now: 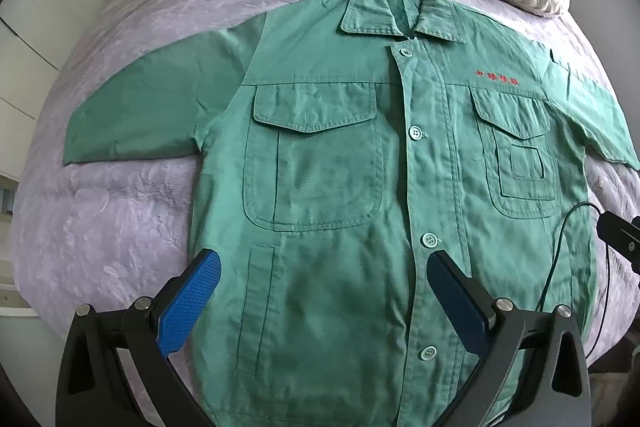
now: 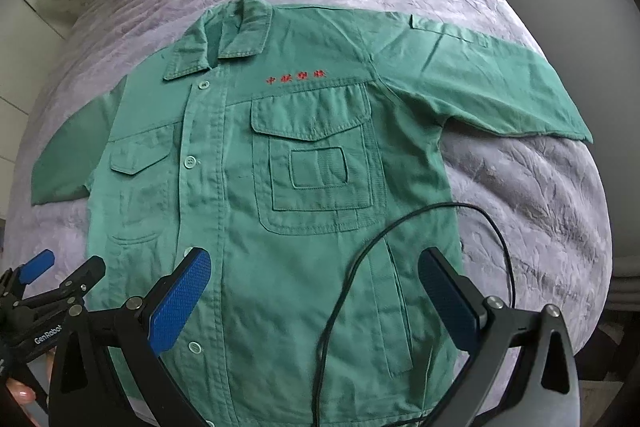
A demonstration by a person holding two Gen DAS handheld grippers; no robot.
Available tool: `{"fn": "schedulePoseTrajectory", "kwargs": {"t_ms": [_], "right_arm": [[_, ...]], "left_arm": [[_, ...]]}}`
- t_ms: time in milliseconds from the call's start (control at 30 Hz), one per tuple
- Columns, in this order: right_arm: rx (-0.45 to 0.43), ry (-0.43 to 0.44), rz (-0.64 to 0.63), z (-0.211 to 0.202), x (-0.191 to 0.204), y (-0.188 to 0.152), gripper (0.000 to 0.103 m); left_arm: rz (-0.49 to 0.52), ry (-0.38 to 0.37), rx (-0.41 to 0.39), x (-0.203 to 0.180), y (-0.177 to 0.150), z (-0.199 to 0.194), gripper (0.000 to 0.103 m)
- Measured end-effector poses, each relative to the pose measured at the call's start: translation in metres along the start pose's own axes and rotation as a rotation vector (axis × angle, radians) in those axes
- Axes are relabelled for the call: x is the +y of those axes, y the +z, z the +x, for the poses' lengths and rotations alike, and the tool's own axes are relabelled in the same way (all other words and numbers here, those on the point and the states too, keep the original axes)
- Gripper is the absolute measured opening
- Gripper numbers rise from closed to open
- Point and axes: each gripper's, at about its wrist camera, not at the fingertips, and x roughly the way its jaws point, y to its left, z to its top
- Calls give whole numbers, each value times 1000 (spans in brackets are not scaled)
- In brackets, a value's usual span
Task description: Fold large clothes
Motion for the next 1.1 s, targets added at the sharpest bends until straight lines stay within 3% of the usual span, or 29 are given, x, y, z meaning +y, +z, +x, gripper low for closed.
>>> {"fn": "schedulePoseTrajectory", "kwargs": {"t_ms": [1100], "right_arm": [[-4,-4,5,0,0,-3,103]], "left_arm": [[12,-1,2,-4,0,1,103]]}}
